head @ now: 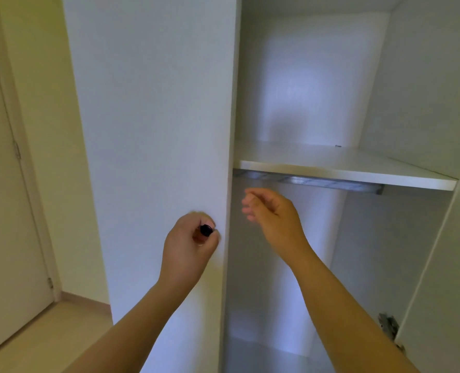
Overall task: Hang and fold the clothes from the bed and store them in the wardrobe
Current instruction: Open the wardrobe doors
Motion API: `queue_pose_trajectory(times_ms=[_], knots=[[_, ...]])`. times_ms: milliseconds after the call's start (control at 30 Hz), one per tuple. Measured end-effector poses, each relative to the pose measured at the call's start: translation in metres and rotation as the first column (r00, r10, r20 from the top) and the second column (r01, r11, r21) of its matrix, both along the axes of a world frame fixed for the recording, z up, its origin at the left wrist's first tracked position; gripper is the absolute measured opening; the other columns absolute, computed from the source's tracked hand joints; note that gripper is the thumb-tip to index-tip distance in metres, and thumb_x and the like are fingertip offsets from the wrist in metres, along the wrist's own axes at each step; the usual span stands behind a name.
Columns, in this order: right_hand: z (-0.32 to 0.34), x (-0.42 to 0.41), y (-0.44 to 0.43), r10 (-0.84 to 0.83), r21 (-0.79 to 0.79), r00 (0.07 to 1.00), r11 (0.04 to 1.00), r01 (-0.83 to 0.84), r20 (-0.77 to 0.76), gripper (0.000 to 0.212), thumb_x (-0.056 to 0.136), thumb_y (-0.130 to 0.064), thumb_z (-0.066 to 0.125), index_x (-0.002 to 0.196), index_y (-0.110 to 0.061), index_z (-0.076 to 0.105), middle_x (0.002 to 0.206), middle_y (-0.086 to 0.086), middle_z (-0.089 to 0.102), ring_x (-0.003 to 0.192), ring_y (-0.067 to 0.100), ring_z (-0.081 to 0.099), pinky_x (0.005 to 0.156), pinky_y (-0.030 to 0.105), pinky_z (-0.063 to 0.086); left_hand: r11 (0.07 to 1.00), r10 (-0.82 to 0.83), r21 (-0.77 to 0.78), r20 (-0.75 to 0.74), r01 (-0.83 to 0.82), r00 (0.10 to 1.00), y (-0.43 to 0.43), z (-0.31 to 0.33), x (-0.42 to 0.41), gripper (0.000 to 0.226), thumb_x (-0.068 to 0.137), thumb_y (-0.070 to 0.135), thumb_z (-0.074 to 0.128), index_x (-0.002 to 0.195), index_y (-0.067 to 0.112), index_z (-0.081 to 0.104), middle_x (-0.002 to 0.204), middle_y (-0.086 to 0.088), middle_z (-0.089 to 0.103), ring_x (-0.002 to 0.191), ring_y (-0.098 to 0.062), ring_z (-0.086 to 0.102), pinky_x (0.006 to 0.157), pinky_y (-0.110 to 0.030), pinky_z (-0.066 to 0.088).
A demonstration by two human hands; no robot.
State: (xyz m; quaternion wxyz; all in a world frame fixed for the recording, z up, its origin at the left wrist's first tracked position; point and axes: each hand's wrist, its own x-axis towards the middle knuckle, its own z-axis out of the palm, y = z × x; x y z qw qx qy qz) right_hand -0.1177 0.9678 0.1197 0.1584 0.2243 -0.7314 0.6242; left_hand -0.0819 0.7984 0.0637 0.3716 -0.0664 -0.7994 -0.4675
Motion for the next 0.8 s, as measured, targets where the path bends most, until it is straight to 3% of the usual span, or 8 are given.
queue_pose_trajectory(times_ms=[167,300,433,567,633,733,800], knots=[[0.010,0.006,-0.033,0.056,0.031,0.998,0.998,-0.056,0.001,0.030,0.098,-0.028,0.057,0.123,-0.015,0.066,0.110,-0.001,0.071,0.099,0.014,0.069,0.095,0.040,0.055,0.999,-0.029,0.023,-0.032,0.030,0.999,-0.010,-0.002,0.019,0.020,0.080,0.006,0.066,0.081,0.025,0.059,0.083,0.009,0.062,0.072,-0.011,0.058,0.066,-0.011,0.044],[0.014,0.010,-0.043,0.054,0.038,0.998,0.998,-0.053,-0.021,0.020,0.101,-0.028,0.052,0.105,-0.023,0.071,0.101,-0.004,0.074,0.094,0.016,0.071,0.090,0.043,0.057,1.000,-0.027,0.012,-0.021,0.027,0.999,-0.011,0.000,0.024,0.020,0.081,0.006,0.067,0.081,0.025,0.059,0.081,0.010,0.061,0.072,-0.009,0.057,0.065,-0.010,0.043],[0.012,0.013,-0.043,0.014,0.027,1.000,1.000,-0.013,-0.027,0.019,0.100,-0.028,0.053,0.096,-0.030,0.071,0.098,-0.005,0.075,0.092,0.015,0.071,0.089,0.042,0.058,0.998,-0.056,0.000,0.018,0.056,0.998,-0.009,0.001,0.031,0.020,0.084,0.012,0.067,0.091,0.029,0.058,0.090,0.012,0.058,0.079,-0.011,0.059,0.069,-0.018,0.049],[0.008,0.019,-0.046,-0.028,0.017,0.998,0.999,0.029,-0.051,0.030,0.099,-0.029,0.054,0.092,-0.007,0.073,0.094,0.015,0.074,0.092,0.028,0.070,0.089,0.052,0.055,0.996,-0.050,0.072,0.078,0.045,0.996,-0.015,-0.007,0.053,0.033,0.086,0.027,0.068,0.111,0.044,0.056,0.112,0.026,0.053,0.100,0.003,0.058,0.076,-0.010,0.050],[0.006,0.022,-0.047,-0.026,-0.007,0.997,1.000,0.026,-0.073,0.037,0.100,-0.030,0.053,0.095,0.004,0.068,0.095,0.029,0.068,0.095,0.041,0.066,0.087,0.059,0.052,0.994,-0.006,0.106,0.084,-0.003,0.996,-0.024,-0.007,0.065,0.036,0.085,0.026,0.068,0.115,0.041,0.055,0.116,0.025,0.053,0.102,0.008,0.056,0.076,-0.006,0.047],[0.004,0.030,-0.052,-0.005,-0.026,0.995,1.000,0.002,-0.103,0.037,0.099,-0.030,0.054,0.096,0.005,0.067,0.098,0.035,0.062,0.099,0.050,0.058,0.083,0.064,0.050,0.990,0.053,0.124,0.082,-0.063,0.995,-0.039,-0.003,0.081,0.029,0.086,0.022,0.067,0.111,0.034,0.058,0.113,0.021,0.059,0.101,0.008,0.057,0.076,-0.005,0.046],[0.002,0.038,-0.056,-0.005,-0.029,0.994,1.000,0.001,-0.113,0.029,0.098,-0.029,0.057,0.096,-0.005,0.072,0.097,0.029,0.066,0.098,0.047,0.060,0.085,0.059,0.052,0.988,0.085,0.126,0.081,-0.094,0.993,-0.047,-0.001,0.093,0.026,0.086,0.022,0.067,0.108,0.034,0.059,0.110,0.020,0.062,0.101,0.006,0.058,0.076,-0.007,0.047]])
